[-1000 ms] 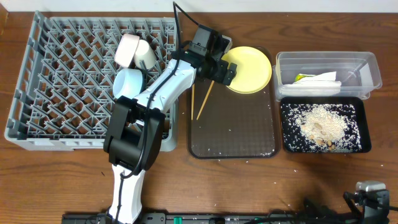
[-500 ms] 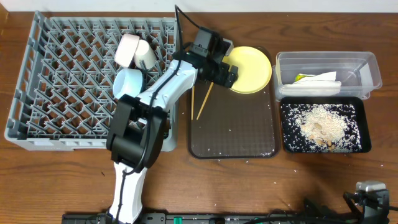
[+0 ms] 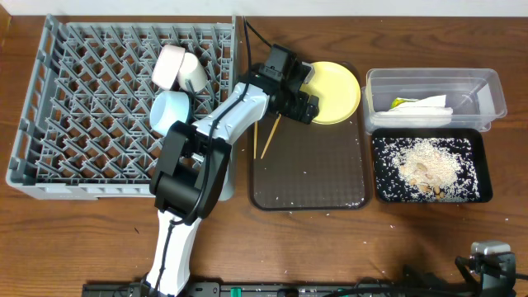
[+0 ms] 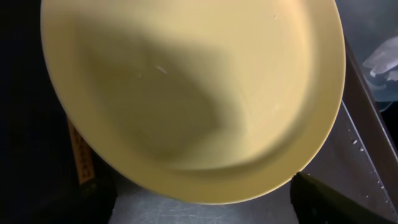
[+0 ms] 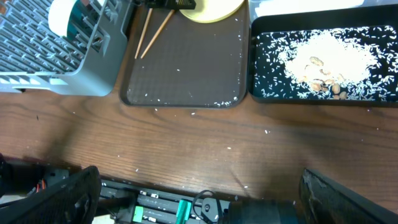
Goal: Sort waste into correct bins and load items into the dishwasher
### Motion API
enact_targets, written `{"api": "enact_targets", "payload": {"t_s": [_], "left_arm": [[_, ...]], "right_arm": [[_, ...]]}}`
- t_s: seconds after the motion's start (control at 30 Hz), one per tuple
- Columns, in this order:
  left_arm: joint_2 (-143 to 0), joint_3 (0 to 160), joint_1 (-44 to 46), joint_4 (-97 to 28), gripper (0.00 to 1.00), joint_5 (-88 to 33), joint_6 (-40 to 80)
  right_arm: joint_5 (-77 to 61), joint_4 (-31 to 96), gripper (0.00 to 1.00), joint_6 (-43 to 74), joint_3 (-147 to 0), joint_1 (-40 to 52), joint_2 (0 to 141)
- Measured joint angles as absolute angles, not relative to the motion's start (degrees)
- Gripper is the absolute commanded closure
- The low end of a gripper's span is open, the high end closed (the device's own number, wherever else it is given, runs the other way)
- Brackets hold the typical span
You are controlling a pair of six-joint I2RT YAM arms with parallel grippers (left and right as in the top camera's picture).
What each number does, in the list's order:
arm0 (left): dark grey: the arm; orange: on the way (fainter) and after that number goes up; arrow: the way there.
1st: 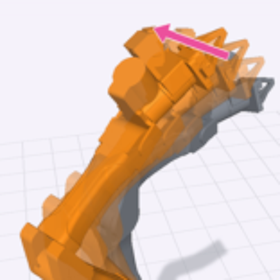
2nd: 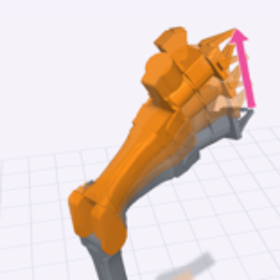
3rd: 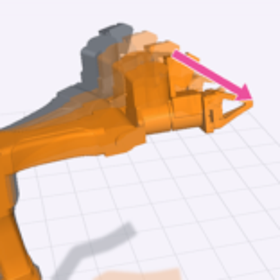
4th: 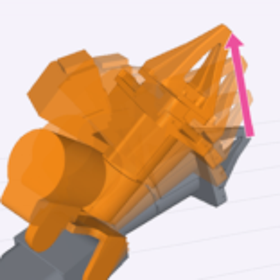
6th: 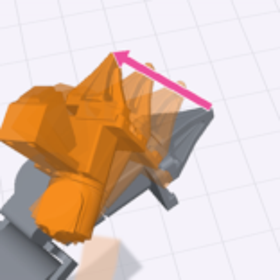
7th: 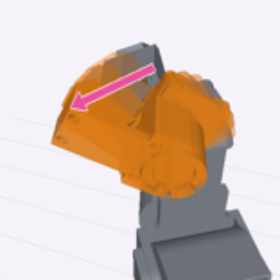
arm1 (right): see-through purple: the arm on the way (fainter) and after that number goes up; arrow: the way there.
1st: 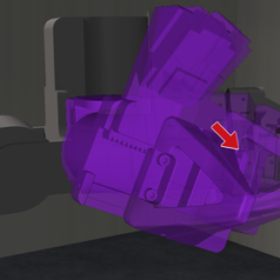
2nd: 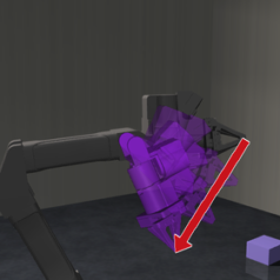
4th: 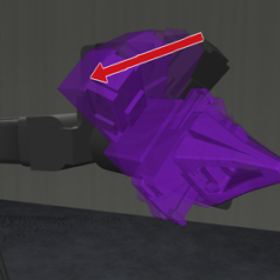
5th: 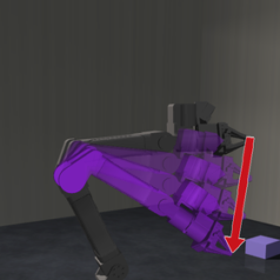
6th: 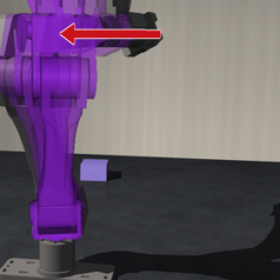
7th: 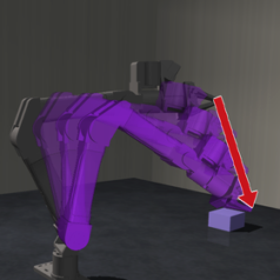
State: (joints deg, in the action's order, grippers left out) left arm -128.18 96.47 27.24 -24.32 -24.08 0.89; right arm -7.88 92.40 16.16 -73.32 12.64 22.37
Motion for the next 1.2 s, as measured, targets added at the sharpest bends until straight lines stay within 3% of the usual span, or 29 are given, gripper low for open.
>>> {"api": "enact_targets", "payload": {"t_s": [0.4,0.53,0.9,1.1,1.2], "left_arm": [[-129.9,96.5,27.9,-23.2,0.15,-23.4,2.0],[-130.4,96.5,27.9,-22.2,0.19,-23.4,2.8],[-130.8,96.5,28.0,-22.2,0.7,-15.4,6.5],[-130.8,96.6,28.0,-24.3,0.86,-11.0,7.8],[-130.8,97.1,28.2,-25.8,0.9,-8.6,7.9]], "right_arm": [[-7.9,92.4,0.01,16.2,-73.3,12.6,22.4],[-7.9,92.5,0.01,16.2,-73.3,12.6,22.4],[-7.9,92.6,0.01,16.2,-73.3,12.6,22.4],[-7.9,92.6,0.01,16.2,-73.3,12.6,22.4],[-7.9,92.6,0.01,16.2,-73.3,12.6,22.4]]}}
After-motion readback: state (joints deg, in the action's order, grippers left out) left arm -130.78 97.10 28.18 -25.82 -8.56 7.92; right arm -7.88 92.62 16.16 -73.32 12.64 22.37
